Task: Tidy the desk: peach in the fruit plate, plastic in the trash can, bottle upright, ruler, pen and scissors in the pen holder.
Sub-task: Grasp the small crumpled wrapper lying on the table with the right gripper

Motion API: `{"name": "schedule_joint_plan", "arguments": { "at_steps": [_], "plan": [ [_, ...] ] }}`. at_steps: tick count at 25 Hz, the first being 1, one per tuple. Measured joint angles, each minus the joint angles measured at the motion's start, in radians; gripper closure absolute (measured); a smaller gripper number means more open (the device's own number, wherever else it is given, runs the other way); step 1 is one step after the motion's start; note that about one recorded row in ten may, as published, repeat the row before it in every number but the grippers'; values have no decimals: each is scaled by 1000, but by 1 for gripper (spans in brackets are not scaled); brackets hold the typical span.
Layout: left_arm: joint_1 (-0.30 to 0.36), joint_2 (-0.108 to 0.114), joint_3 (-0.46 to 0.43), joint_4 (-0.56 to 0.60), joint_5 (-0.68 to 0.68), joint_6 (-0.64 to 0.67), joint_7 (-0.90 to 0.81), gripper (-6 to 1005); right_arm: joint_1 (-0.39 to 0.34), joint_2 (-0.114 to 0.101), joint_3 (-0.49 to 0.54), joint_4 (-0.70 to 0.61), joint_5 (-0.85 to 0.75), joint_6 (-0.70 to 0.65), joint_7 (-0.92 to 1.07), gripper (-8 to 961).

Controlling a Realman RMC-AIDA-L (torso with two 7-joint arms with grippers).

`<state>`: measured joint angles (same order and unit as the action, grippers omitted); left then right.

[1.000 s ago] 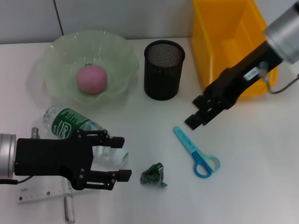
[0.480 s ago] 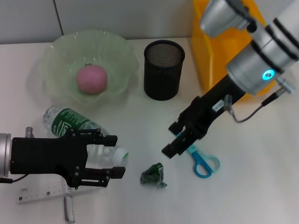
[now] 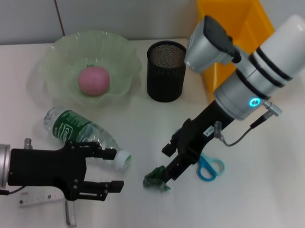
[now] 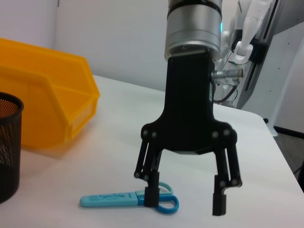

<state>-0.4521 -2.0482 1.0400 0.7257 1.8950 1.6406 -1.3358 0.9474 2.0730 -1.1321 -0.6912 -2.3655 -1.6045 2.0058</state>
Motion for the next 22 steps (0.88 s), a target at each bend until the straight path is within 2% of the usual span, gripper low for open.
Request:
{"name": "schedule_joint_plan", "arguments": {
  "at_steps": [7, 16, 22],
  "plan": [
    [3, 0, 0, 0, 1, 4, 0, 235, -1, 7, -46, 63, 8, 87, -53, 156],
    [4, -1, 0, 0, 1, 5, 1, 236, -8, 13, -57, 77, 22, 123, -88, 156],
    [4, -5, 0, 0, 1, 5, 1, 236, -9, 14, -134, 94, 63, 166, -95, 157]
  ]
}}
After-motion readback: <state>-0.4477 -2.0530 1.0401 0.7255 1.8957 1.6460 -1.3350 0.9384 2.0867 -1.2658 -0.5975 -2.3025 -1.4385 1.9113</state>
